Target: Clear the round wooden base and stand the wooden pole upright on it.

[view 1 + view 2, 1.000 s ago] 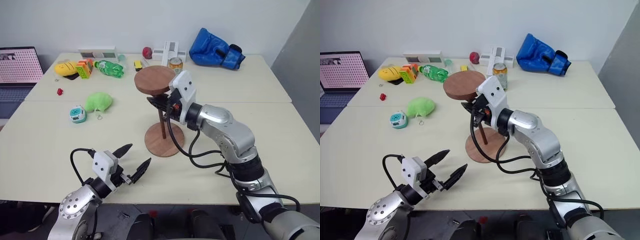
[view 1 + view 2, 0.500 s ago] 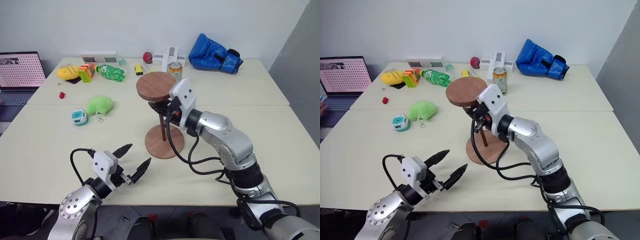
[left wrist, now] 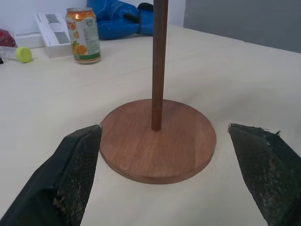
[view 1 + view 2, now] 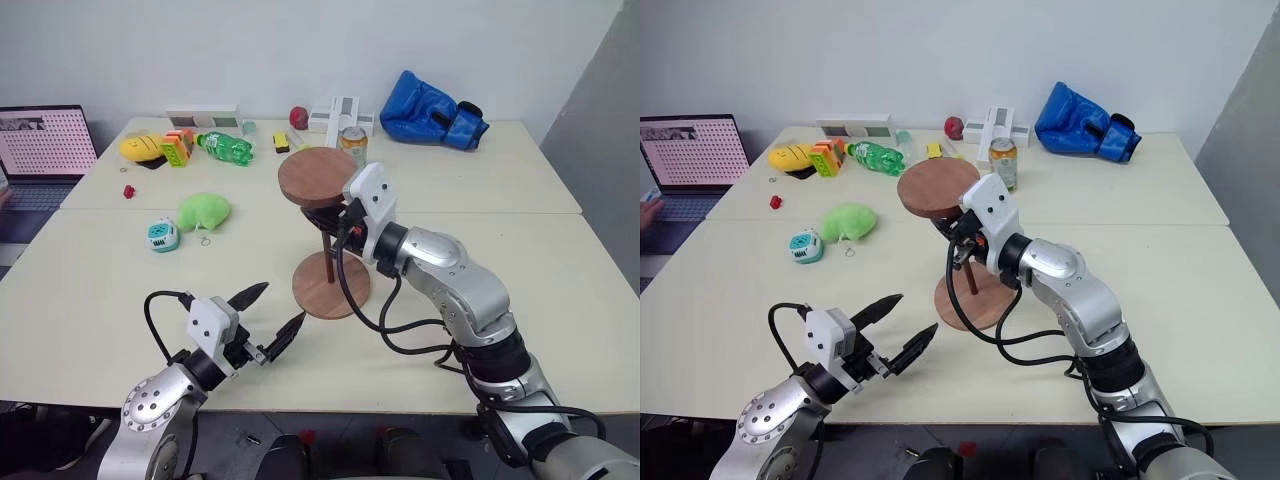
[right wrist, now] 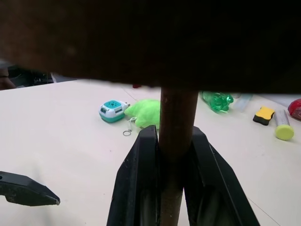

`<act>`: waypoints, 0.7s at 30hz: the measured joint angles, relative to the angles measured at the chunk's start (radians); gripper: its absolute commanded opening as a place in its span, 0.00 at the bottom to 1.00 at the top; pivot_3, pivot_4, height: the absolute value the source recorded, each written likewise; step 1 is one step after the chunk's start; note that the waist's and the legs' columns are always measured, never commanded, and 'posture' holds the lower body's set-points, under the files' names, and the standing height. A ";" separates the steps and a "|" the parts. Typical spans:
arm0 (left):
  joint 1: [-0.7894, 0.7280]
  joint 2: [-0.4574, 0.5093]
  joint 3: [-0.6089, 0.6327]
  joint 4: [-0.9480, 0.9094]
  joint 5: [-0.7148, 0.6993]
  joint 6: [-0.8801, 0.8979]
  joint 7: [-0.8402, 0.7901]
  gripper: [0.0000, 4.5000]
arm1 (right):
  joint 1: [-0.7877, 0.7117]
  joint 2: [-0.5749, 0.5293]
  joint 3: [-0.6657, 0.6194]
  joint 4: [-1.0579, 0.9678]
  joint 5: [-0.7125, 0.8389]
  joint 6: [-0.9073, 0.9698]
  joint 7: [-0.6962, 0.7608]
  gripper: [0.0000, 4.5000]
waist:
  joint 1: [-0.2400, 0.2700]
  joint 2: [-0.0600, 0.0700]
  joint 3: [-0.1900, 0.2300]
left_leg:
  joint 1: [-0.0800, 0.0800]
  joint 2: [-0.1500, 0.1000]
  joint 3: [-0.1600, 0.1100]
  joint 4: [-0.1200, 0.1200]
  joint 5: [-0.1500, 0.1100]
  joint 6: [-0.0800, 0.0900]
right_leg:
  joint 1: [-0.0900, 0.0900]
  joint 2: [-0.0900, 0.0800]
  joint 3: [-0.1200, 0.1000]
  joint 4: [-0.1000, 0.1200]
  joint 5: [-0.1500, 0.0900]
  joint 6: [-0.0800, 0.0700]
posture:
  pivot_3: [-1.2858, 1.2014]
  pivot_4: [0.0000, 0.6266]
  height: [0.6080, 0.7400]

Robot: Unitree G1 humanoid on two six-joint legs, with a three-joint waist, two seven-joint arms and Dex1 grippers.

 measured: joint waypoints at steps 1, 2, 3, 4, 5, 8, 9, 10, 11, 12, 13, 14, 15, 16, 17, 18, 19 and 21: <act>0.000 0.000 0.000 0.000 0.000 0.000 0.000 1.00 | 0.029 -0.002 0.004 0.025 -0.004 0.026 -0.002 0.37 | 0.000 -0.001 0.004 | -0.002 0.000 0.000 0.000 0.000 0.000 | -0.002 0.000 0.000 0.000 0.000 0.000 | 0.52 0.24 1.00; 0.000 0.000 0.000 0.002 0.000 0.000 0.000 1.00 | 0.050 -0.006 0.005 0.044 -0.008 0.050 -0.004 0.43 | 0.001 -0.001 0.011 | -0.006 0.000 0.001 0.000 0.000 0.000 | -0.006 0.000 0.002 0.001 0.000 0.000 | 0.52 0.24 1.00; 0.000 0.001 0.000 0.007 0.000 0.000 -0.001 1.00 | 0.059 -0.009 0.007 0.052 -0.007 0.076 -0.003 0.49 | 0.001 -0.001 0.014 | -0.012 0.000 0.002 0.000 0.000 0.000 | -0.012 0.000 0.002 0.002 0.000 0.000 | 0.52 0.24 1.00; 0.000 0.001 0.000 0.008 0.000 0.000 -0.001 1.00 | 0.057 -0.009 0.007 0.051 -0.007 0.079 -0.002 0.52 | 0.001 0.000 0.014 | -0.015 0.000 0.001 0.001 0.000 0.000 | -0.015 0.000 0.002 0.002 0.000 0.000 | 0.52 0.24 1.00; -0.004 0.001 0.000 0.013 0.000 0.000 -0.001 1.00 | 0.051 -0.009 0.005 0.044 -0.007 0.082 -0.002 0.57 | -0.001 -0.001 0.014 | -0.019 0.001 0.001 0.001 0.000 -0.001 | -0.020 0.000 0.001 0.002 0.000 0.000 | 0.52 0.24 1.00; -0.014 0.001 0.000 0.015 0.000 0.000 -0.002 1.00 | 0.037 -0.013 -0.004 0.010 -0.003 0.106 0.009 0.72 | -0.002 -0.001 0.014 | -0.028 0.001 0.001 0.001 0.002 -0.004 | -0.028 0.000 0.001 0.002 0.000 0.000 | 0.52 0.24 1.00; -0.017 0.001 0.000 0.016 0.000 0.000 -0.002 1.00 | 0.035 -0.018 -0.005 0.002 0.003 0.116 0.013 0.76 | -0.001 -0.001 0.014 | -0.030 0.001 0.001 0.001 0.002 -0.004 | -0.029 0.000 0.000 0.002 0.000 0.000 | 0.52 0.24 1.00; -0.020 0.002 0.000 0.017 0.000 0.000 -0.003 1.00 | 0.034 -0.022 -0.004 -0.004 0.005 0.128 0.018 0.84 | -0.001 -0.001 0.014 | -0.030 0.001 0.001 0.001 0.002 -0.004 | -0.030 0.000 0.000 0.001 0.000 0.000 | 0.52 0.24 1.00; -0.023 0.005 0.000 0.018 -0.001 0.000 -0.003 1.00 | 0.035 -0.026 -0.003 -0.007 0.006 0.137 0.022 0.89 | 0.000 -0.001 0.014 | -0.030 0.001 0.001 0.001 0.002 -0.004 | -0.030 -0.001 0.000 0.001 0.000 0.000 | 0.52 0.24 1.00; -0.027 0.011 0.000 0.019 -0.003 0.000 -0.006 1.00 | 0.035 -0.032 -0.002 -0.008 0.006 0.147 0.030 0.98 | 0.001 -0.001 0.014 | -0.030 0.000 0.001 0.001 0.001 -0.002 | -0.029 -0.001 0.000 0.001 0.000 0.000 | 0.52 0.24 1.00; -0.030 0.016 0.001 0.021 -0.005 0.000 -0.008 1.00 | 0.035 -0.037 -0.002 -0.008 0.006 0.151 0.035 0.99 | 0.001 -0.001 0.014 | -0.030 0.000 0.001 0.001 0.001 -0.001 | -0.029 -0.001 0.000 0.001 0.000 0.000 | 0.52 0.24 1.00; -0.034 0.024 0.002 0.024 -0.012 0.005 -0.015 1.00 | 0.035 -0.042 -0.002 -0.008 0.006 0.155 0.039 0.99 | 0.001 -0.001 0.014 | -0.030 0.000 0.001 0.002 0.001 -0.001 | -0.029 -0.001 0.000 0.002 0.000 0.000 | 0.52 0.24 1.00; -0.045 0.040 0.003 0.030 -0.023 0.023 -0.026 1.00 | 0.037 -0.051 -0.002 -0.011 0.007 0.160 0.045 0.99 | 0.001 -0.001 0.015 | -0.030 0.000 0.001 0.002 0.000 -0.001 | -0.029 -0.001 0.000 0.002 0.000 0.000 | 0.52 0.24 1.00; -0.070 0.073 0.008 0.045 -0.046 0.052 -0.044 1.00 | 0.042 -0.069 -0.002 -0.016 0.013 0.165 0.058 0.99 | 0.002 -0.001 0.015 | -0.030 0.000 0.000 0.003 0.000 -0.001 | -0.029 0.000 -0.001 0.003 0.000 0.000 | 0.52 0.24 1.00; -0.089 0.101 0.041 0.060 -0.069 0.083 -0.054 1.00 | 0.052 -0.084 -0.003 -0.021 0.016 0.169 0.067 0.99 | 0.001 -0.001 0.015 | -0.030 0.000 -0.001 0.003 0.000 -0.001 | -0.028 0.000 -0.002 0.003 0.000 0.000 | 0.52 0.24 1.00; -0.122 0.136 0.049 0.076 -0.092 0.116 -0.070 1.00 | 0.063 -0.111 -0.002 -0.031 0.021 0.172 0.083 0.99 | 0.004 -0.002 0.016 | -0.031 -0.001 -0.002 0.003 0.000 -0.001 | -0.028 0.000 -0.003 0.003 0.000 0.000 | 0.52 0.24 1.00; -0.154 0.164 0.056 0.093 -0.110 0.143 -0.086 1.00 | 0.073 -0.133 -0.003 -0.041 0.024 0.173 0.097 0.99 | 0.007 -0.002 0.017 | -0.031 0.000 -0.002 0.004 0.000 -0.001 | -0.028 0.000 -0.003 0.003 0.000 0.000 | 0.52 0.24 1.00; -0.285 0.271 0.087 0.164 -0.147 0.221 -0.133 1.00 | 0.111 -0.230 -0.009 -0.068 0.028 0.174 0.154 0.99 | 0.018 -0.003 0.019 | -0.032 -0.001 -0.004 0.006 0.000 -0.001 | -0.028 0.000 -0.005 0.003 0.000 0.000 | 0.52 0.24 1.00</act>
